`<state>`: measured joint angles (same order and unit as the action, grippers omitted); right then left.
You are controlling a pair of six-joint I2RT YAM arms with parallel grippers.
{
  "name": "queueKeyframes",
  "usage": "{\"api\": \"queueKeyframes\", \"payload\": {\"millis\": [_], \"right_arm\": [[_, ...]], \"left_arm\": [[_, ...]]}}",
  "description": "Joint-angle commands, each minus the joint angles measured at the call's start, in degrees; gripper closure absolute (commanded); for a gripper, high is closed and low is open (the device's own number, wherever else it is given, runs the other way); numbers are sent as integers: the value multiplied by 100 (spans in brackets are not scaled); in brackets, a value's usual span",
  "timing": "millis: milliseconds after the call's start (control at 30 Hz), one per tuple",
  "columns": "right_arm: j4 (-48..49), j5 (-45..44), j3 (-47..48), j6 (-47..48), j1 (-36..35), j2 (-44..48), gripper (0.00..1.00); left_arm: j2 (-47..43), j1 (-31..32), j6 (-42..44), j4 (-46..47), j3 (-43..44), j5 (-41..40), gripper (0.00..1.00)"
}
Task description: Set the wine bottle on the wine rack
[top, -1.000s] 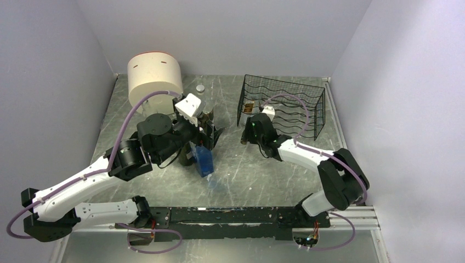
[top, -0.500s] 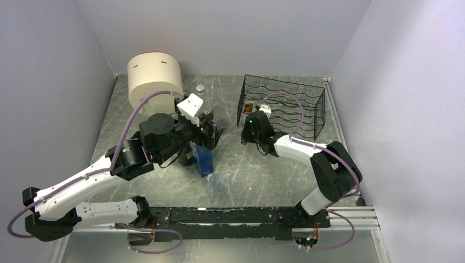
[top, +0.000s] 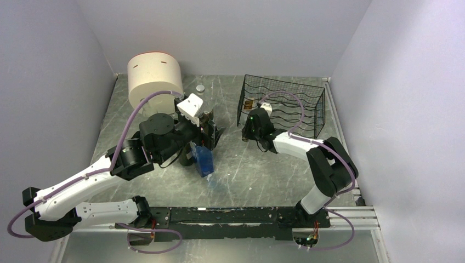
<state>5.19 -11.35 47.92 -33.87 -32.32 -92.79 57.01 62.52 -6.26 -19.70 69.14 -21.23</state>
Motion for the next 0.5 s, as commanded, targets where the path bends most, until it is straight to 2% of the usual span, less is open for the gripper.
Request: {"api": "queueKeyframes", "payload": {"millis": [0,167,233,333,433,467], "right_arm": [[-67,81,157,129,51,-260,92],[-214,134,348,234,111,-456,91],[-238,71,381,249,109,-477,85],[-306,-57,452,252,106,-429,68],[-373,49,472,293,111,-166,42],[-404,72,446,290,111,47,37]], "left_arm": [[-52,16,-41,30,15,-13,5],[-46,15,-50,-20,46,-25,5],[-57,18,-51,-17,31,-30,5],[-53,18,-59,-12,36,-28,5],[-43,16,-80,-42,79,-34,5],[-55,19,-77,-42,81,-38,5]]}}
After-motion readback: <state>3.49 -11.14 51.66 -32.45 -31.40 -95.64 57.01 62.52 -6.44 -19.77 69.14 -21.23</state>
